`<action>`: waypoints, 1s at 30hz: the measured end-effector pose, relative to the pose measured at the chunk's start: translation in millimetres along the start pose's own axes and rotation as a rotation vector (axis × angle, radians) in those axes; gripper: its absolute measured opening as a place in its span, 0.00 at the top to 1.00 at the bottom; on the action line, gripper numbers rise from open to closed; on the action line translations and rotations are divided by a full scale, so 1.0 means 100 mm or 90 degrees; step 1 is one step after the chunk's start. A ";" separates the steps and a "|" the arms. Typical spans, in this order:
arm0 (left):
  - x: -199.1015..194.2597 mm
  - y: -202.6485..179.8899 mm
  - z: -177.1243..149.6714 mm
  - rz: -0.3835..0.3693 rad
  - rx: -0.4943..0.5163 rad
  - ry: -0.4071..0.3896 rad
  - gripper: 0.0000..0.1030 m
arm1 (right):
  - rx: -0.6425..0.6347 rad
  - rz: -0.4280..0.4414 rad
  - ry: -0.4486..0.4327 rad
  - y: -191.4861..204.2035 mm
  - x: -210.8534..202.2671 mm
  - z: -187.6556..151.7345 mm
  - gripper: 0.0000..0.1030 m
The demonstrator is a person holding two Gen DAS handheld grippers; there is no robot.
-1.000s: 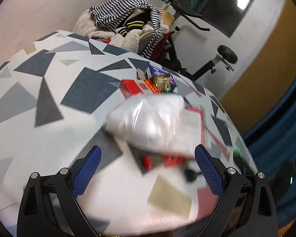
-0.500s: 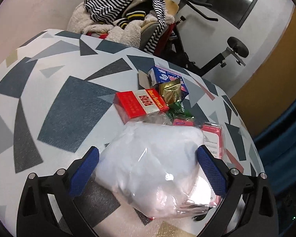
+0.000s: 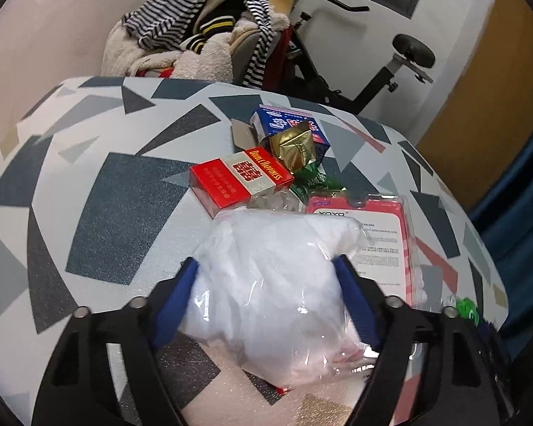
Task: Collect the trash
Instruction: 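Grasp the white plastic bag with the left gripper while the right gripper holds the frog, then lower the white bag into the brown bin and open the left gripper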
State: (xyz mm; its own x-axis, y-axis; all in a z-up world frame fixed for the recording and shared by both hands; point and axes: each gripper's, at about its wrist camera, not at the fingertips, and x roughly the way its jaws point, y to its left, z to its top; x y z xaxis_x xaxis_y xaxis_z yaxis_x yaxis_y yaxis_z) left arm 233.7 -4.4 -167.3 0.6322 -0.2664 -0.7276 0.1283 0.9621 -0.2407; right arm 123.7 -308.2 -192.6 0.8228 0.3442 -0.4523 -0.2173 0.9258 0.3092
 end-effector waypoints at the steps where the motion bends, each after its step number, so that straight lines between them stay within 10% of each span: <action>1: -0.02 -0.01 0.00 0.001 0.005 -0.002 0.38 | 0.004 -0.001 0.000 -0.01 0.00 0.00 0.54; 14: -0.90 -0.26 -0.28 -0.040 0.088 -0.061 0.45 | -0.010 -0.002 -0.005 0.04 -0.12 -0.03 0.54; 30: -1.34 -0.36 -2.01 -0.066 0.229 0.016 0.44 | -0.093 0.024 0.034 0.51 -0.75 -0.27 0.54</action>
State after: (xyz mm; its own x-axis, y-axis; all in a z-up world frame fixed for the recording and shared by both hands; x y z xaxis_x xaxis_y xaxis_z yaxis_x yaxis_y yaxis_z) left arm -9.1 -15.1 -190.1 0.5829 -0.3608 -0.7281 0.4539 0.8878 -0.0765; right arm 36.6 -282.6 -166.0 0.7846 0.3830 -0.4876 -0.3250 0.9237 0.2028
